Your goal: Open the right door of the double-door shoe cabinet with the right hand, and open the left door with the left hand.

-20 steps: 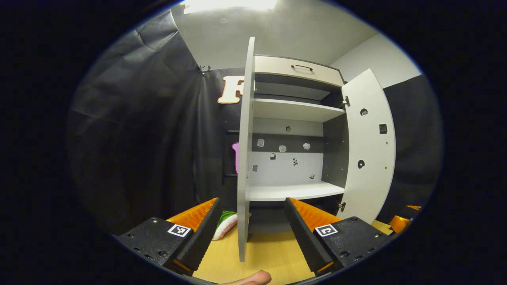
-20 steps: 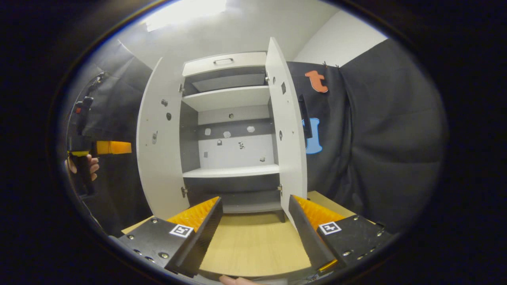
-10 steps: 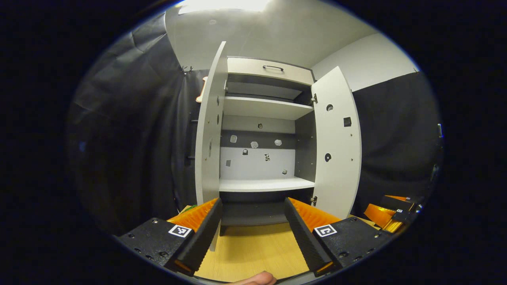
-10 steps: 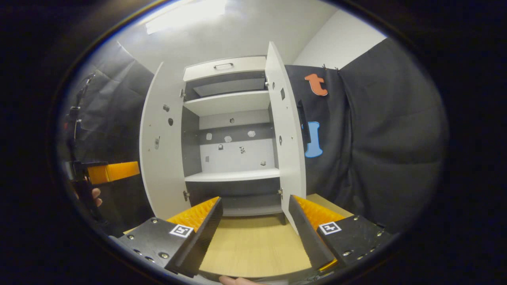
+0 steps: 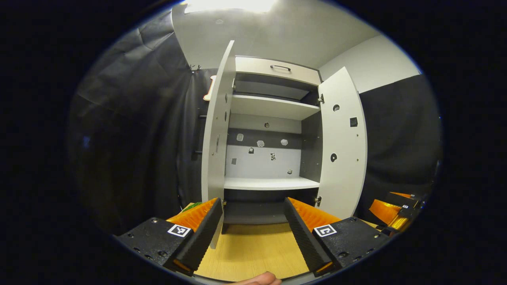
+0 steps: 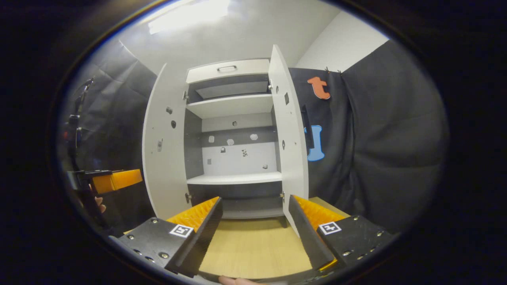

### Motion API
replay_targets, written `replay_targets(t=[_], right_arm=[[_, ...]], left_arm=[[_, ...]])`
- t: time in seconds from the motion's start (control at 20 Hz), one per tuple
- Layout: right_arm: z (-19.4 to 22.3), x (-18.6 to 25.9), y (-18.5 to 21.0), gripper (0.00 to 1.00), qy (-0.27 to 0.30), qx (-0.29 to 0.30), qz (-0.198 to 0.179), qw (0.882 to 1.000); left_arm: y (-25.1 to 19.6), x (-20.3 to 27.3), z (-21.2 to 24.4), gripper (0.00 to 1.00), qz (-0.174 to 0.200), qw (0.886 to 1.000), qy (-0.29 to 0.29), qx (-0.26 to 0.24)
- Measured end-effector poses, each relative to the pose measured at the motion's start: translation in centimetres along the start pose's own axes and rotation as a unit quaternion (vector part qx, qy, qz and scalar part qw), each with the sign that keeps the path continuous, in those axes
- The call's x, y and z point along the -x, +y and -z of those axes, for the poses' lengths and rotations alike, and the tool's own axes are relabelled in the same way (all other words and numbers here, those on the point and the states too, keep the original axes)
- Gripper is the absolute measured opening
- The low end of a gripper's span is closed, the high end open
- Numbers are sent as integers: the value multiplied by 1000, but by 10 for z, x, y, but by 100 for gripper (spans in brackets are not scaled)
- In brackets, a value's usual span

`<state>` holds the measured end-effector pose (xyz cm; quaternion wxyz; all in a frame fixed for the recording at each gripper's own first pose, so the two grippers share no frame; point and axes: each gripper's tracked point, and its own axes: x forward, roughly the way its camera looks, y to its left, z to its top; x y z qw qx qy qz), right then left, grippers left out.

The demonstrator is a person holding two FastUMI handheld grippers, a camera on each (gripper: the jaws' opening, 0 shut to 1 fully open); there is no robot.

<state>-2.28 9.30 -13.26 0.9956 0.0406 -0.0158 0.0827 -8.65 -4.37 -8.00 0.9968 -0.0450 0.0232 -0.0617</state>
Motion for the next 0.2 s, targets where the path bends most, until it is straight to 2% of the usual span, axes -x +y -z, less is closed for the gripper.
replay_targets(t=[0.15, 0.2], right_arm=[[-5, 2, 4, 99, -5, 2, -4, 1000], [-7, 3, 6, 95, -7, 2, -5, 1000]], left_arm=[[-4, 0, 4, 96, 6, 1000, 3, -7], [-6, 1, 5, 96, 7, 1000, 3, -8]])
